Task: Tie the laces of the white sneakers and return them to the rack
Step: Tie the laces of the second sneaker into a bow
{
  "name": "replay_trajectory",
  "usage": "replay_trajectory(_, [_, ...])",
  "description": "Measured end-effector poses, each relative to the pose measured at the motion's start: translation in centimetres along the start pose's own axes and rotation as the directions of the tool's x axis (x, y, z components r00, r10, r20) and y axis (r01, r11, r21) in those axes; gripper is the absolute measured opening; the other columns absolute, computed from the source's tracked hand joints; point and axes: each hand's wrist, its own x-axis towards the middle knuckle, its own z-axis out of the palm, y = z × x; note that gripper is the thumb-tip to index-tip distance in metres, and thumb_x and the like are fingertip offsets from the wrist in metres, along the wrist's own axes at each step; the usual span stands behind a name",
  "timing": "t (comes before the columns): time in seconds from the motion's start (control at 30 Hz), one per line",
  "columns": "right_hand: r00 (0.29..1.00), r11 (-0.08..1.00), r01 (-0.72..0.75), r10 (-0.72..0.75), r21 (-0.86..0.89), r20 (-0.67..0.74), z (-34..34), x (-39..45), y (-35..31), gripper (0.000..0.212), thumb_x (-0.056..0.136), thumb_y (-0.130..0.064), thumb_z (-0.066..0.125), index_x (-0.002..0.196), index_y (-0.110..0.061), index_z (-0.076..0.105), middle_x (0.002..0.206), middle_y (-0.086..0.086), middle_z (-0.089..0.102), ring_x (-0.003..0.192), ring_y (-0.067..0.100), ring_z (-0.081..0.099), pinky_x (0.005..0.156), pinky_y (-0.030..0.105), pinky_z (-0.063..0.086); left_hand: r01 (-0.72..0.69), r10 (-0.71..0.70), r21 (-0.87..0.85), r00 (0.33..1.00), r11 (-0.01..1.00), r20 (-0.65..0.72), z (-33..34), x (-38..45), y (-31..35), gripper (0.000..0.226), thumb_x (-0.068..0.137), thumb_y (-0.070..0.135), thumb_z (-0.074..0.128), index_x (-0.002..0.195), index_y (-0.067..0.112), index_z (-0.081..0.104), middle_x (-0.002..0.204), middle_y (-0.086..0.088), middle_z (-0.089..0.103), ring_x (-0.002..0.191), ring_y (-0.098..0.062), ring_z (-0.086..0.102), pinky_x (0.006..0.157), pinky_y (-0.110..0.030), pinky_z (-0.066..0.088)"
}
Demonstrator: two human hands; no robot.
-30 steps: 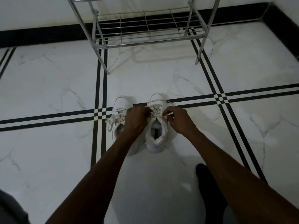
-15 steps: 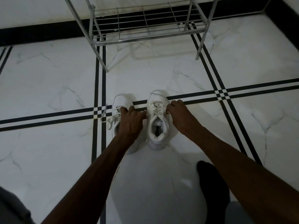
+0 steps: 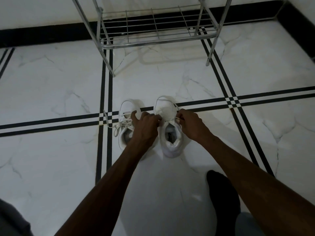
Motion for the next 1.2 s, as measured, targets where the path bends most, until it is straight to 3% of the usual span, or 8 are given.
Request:
replay_trajectory(0.17, [0.986, 0.997, 0.073, -0.070, 0.015, -0.153, -0.2, 0.4, 0.7, 0.014, 0.082, -0.002, 0.070, 0.089, -0.013, 0.076, 0.087, 0.008, 0.077, 0.083, 0.024, 0.071, 0.074, 0.043, 0.059, 0.013, -0.007, 0.086, 0.998, 0.996, -0.070, 0.1, 0.2, -0.4, 0.032, 0.080, -0.006, 0.058, 0.086, 0.022, 0.073, 0.073, 0.007, 0.056, 0.114, -0.027, 0.053, 0.109, -0.056, 0.015])
replay_trajectory(0.43, [0.990, 0.981, 0.076, -0.053, 0.177, -0.131, -0.2, 0.7, 1.2, 0.007, 0.085, -0.007, 0.072, 0.087, -0.007, 0.079, 0.079, 0.009, 0.076, 0.069, 0.013, 0.064, 0.072, 0.027, 0.053, -0.005, -0.003, -0.145, 0.999, 0.989, -0.052, 0.9, 0.1, -0.7, 0.025, 0.093, 0.012, 0.057, 0.108, 0.026, 0.070, 0.099, 0.004, 0.076, 0.121, -0.024, 0.052, 0.111, -0.056, 0.017])
replay_trajectory(0.73, [0.990, 1.000, -0.006, 0.008, 0.015, -0.138, 0.5, 0.3, 1.2, 0.009, 0.084, -0.012, 0.072, 0.080, -0.011, 0.080, 0.077, 0.009, 0.077, 0.072, 0.022, 0.070, 0.065, 0.030, 0.056, -0.057, 0.065, 0.063, 0.988, 0.996, -0.141, 1.2, 0.4, -0.5, 0.023, 0.079, 0.003, 0.065, 0.087, 0.021, 0.077, 0.082, 0.004, 0.073, 0.105, -0.024, 0.058, 0.096, -0.042, 0.017])
replay_trajectory(0.83, [0.998, 0.996, -0.055, 0.057, 0.069, -0.028, -0.3, 0.5, 1.5, 0.014, 0.089, -0.017, 0.067, 0.086, -0.009, 0.078, 0.086, 0.011, 0.076, 0.080, 0.023, 0.069, 0.068, 0.029, 0.050, -0.060, 0.053, -0.163, 0.997, 0.985, -0.047, 1.3, 1.0, -1.6, 0.014, 0.086, 0.008, 0.062, 0.085, 0.011, 0.075, 0.082, -0.008, 0.077, 0.092, -0.030, 0.068, 0.088, -0.038, 0.043])
replay_trajectory(0.93, [0.976, 0.959, -0.165, 0.125, 0.228, 0.181, -1.5, 0.4, 2.3, 0.022, 0.096, -0.030, 0.057, 0.099, -0.013, 0.071, 0.102, 0.008, 0.073, 0.094, 0.025, 0.067, 0.080, 0.039, 0.055, 0.050, -0.034, -0.541, 0.999, 0.839, 0.041, 0.3, 0.9, -2.7, 0.026, 0.096, 0.025, 0.056, 0.083, 0.009, 0.071, 0.083, -0.008, 0.077, 0.076, -0.030, 0.073, 0.074, -0.043, 0.059])
replay_trajectory(1.03, [0.957, 0.623, -0.284, 0.139, 0.729, 0.255, -3.1, 0.7, 1.0, 0.024, 0.101, -0.028, 0.049, 0.093, -0.013, 0.066, 0.106, 0.010, 0.072, 0.104, 0.025, 0.066, 0.080, 0.039, 0.056, 0.177, -0.140, -0.765, 0.984, 0.620, 0.113, -1.0, 1.2, -1.8, 0.042, 0.105, 0.037, 0.046, 0.089, 0.011, 0.075, 0.090, -0.001, 0.078, 0.090, -0.019, 0.073, 0.081, -0.033, 0.056])
replay_trajectory(1.1, [0.961, 0.383, -0.276, 0.092, 0.881, 0.260, -4.1, 1.3, -0.5, 0.025, 0.103, -0.029, 0.046, 0.091, -0.013, 0.061, 0.109, 0.016, 0.073, 0.099, 0.022, 0.068, 0.071, 0.033, 0.054, 0.215, -0.152, -0.894, 0.974, 0.392, 0.167, -1.7, 2.0, -0.5, 0.046, 0.107, 0.033, 0.041, 0.100, 0.003, 0.075, 0.100, -0.006, 0.080, 0.098, -0.015, 0.074, 0.085, -0.022, 0.054])
replay_trajectory(1.2, [0.963, 0.315, -0.270, 0.068, 0.910, 0.262, -4.8, 1.9, -1.7, 0.025, 0.103, -0.033, 0.046, 0.090, -0.015, 0.057, 0.098, 0.013, 0.072, 0.086, 0.020, 0.071, 0.065, 0.031, 0.053, 0.226, -0.150, -0.958, 0.968, 0.177, 0.201, -2.0, 2.9, 1.1, 0.040, 0.108, 0.030, 0.040, 0.094, -0.001, 0.063, 0.094, -0.016, 0.075, 0.087, -0.023, 0.073, 0.084, -0.028, 0.058])
